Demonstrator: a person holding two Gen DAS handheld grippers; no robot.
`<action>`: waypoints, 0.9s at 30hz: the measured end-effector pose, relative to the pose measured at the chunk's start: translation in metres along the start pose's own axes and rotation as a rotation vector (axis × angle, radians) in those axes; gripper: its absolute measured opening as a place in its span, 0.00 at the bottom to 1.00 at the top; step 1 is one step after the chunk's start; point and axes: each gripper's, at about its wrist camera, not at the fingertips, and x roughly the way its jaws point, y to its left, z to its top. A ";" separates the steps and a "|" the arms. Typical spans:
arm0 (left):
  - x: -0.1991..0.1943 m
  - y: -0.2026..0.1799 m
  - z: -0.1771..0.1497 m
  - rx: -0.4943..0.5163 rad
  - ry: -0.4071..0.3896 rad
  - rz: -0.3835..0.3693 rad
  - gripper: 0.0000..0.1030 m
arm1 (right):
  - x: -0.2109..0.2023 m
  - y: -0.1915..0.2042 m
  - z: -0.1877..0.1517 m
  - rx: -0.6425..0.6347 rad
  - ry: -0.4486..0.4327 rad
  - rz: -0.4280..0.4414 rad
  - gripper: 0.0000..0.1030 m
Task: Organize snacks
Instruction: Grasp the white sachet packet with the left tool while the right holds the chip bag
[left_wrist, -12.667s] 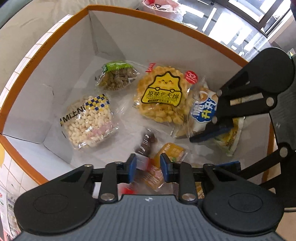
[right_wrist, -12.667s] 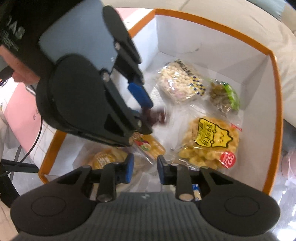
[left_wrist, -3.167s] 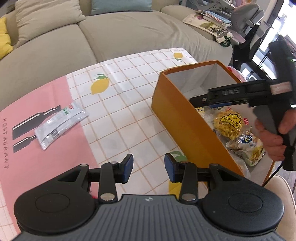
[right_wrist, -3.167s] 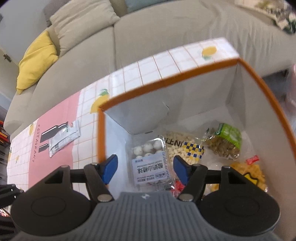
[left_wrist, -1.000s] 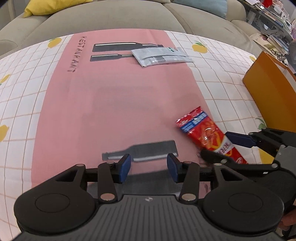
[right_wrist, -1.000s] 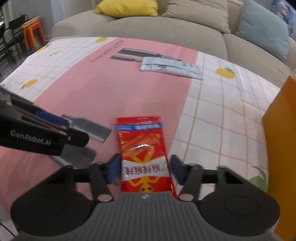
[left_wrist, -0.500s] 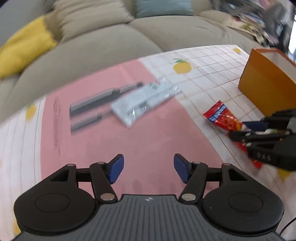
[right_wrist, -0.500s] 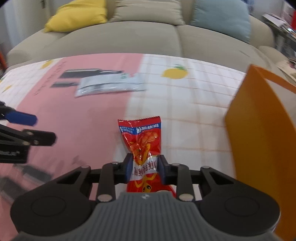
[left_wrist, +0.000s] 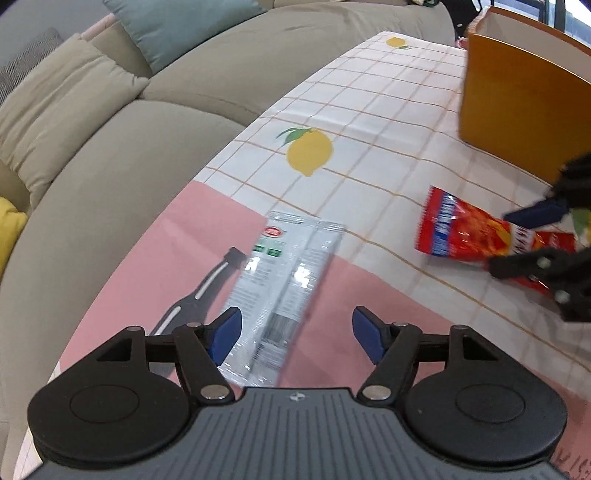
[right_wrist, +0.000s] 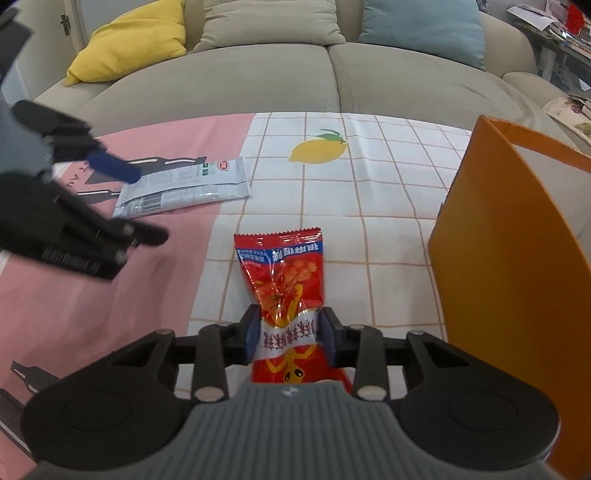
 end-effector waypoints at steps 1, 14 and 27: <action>0.004 0.004 0.001 -0.002 0.006 -0.001 0.80 | -0.001 -0.001 -0.001 0.003 -0.002 0.005 0.35; 0.025 0.029 0.008 -0.061 0.003 -0.089 0.92 | -0.002 0.000 -0.005 -0.025 -0.017 0.025 0.48; 0.040 0.045 0.002 -0.160 -0.058 -0.210 1.00 | -0.001 -0.005 -0.006 -0.024 -0.029 0.036 0.60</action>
